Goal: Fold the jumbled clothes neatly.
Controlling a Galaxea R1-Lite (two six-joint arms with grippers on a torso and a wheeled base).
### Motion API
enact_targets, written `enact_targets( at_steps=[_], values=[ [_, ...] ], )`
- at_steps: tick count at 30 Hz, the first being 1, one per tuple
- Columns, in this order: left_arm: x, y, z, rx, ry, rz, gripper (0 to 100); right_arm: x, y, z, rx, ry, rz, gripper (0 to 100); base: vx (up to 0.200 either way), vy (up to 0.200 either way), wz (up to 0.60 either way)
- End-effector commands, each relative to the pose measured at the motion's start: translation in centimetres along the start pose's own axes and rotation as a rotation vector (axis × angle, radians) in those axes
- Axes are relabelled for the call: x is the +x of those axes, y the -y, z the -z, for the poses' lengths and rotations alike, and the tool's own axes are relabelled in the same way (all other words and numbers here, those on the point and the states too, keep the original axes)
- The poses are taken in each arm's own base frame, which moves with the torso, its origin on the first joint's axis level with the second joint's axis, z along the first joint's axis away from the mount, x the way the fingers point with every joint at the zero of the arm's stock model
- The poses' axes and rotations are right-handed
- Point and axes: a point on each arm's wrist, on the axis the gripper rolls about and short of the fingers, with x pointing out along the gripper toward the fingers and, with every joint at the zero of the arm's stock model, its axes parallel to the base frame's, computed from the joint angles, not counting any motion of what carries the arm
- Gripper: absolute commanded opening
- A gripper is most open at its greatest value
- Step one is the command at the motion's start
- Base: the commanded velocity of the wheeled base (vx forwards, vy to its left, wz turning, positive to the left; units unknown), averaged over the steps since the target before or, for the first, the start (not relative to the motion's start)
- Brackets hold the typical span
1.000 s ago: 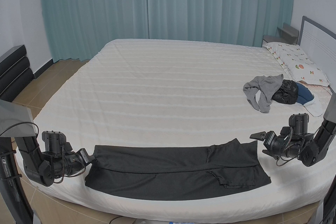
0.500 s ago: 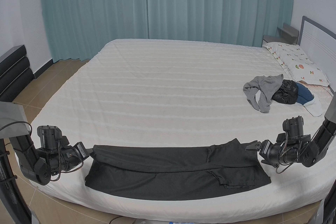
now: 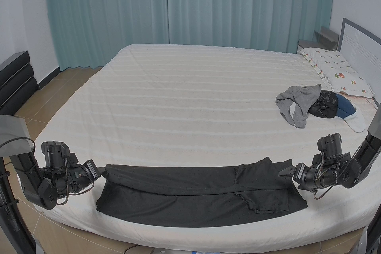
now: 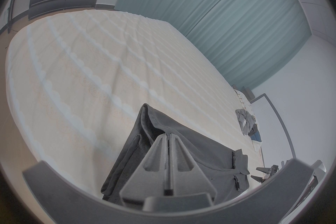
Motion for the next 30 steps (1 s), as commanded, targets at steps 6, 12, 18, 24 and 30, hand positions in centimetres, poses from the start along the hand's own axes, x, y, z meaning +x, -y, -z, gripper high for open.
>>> enact_targets(
  at_steps=[6, 12, 18, 24, 30],
  values=[
    [0.0, 0.0, 0.0, 0.0, 0.001, 0.0, 0, 2.6, 0.4, 0.3, 0.012, -0.05, 0.028, 100, 0.0, 0.0, 0.0],
    [0.0, 0.0, 0.0, -0.001, 0.0, -0.001, 0, 3.0, 0.2, -0.1, 0.021, -0.047, 0.017, 0, 0.0, 0.0, 0.0],
    [0.0, 0.0, -0.1, 0.0, 0.002, 0.001, 0, 3.3, 0.1, -0.3, 0.035, -0.042, 0.016, 0, 0.0, 0.0, 0.0],
    [0.2, 0.3, -0.5, 0.007, 0.022, 0.009, 0, 2.6, -0.6, -1.5, 0.056, 0.011, -0.019, 0, 0.0, 0.0, 0.0],
    [2.0, 1.7, -3.8, 0.036, 0.121, 0.069, 0, 3.1, -3.0, -5.4, 0.174, 0.144, -0.131, 0, 0.0, 0.0, 0.0]
  ],
)
